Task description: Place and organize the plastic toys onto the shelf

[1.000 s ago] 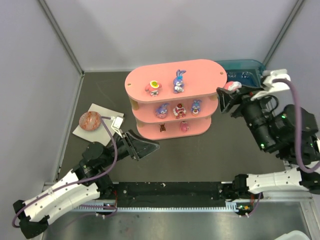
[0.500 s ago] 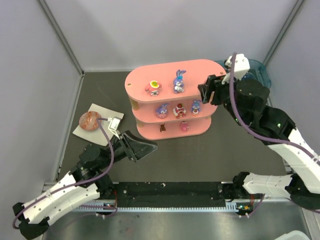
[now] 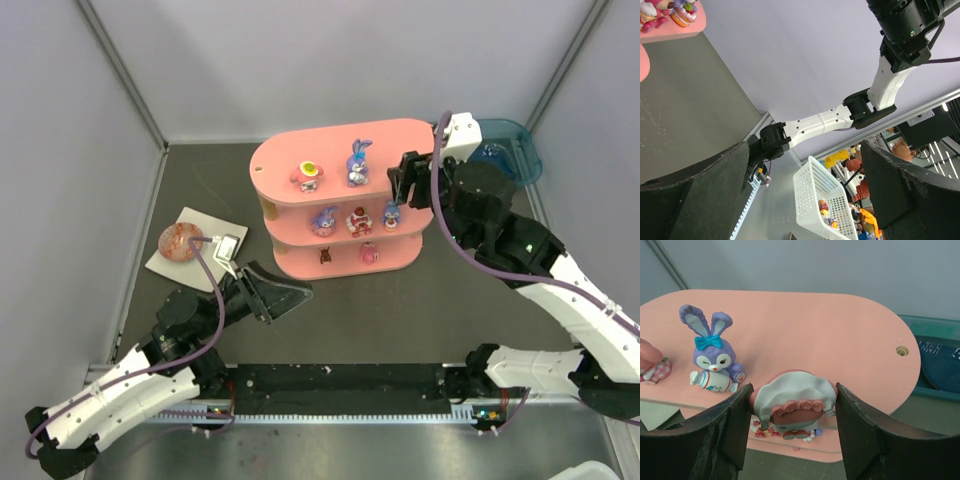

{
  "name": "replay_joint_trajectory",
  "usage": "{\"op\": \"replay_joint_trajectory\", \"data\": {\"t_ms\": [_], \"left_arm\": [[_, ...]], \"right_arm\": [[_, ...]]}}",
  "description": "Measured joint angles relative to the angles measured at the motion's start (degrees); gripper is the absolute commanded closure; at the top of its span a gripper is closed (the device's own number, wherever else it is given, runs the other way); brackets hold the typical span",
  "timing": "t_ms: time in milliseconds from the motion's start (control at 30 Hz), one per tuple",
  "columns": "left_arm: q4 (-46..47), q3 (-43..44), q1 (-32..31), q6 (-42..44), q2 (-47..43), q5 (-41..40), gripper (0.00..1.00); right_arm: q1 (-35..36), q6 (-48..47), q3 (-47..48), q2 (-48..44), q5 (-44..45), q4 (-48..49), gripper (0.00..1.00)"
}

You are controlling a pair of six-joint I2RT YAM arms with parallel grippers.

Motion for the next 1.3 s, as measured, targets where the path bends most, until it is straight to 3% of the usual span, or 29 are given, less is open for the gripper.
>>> {"op": "replay_joint_trajectory", "data": {"t_ms": [633, 1300], "left_arm": [[-0.09, 0.0, 0.0, 0.22, 0.04, -0.24, 0.01], [0.28, 0.0, 0.0, 0.46, 1.27, -0.24, 0.01]], "right_arm": [[-1.14, -4.74, -11.93, -2.32, 1.29, 16.74, 1.0], [-2.56, -5.4, -13.68, -2.05, 1.27, 21.77, 1.0]]}}
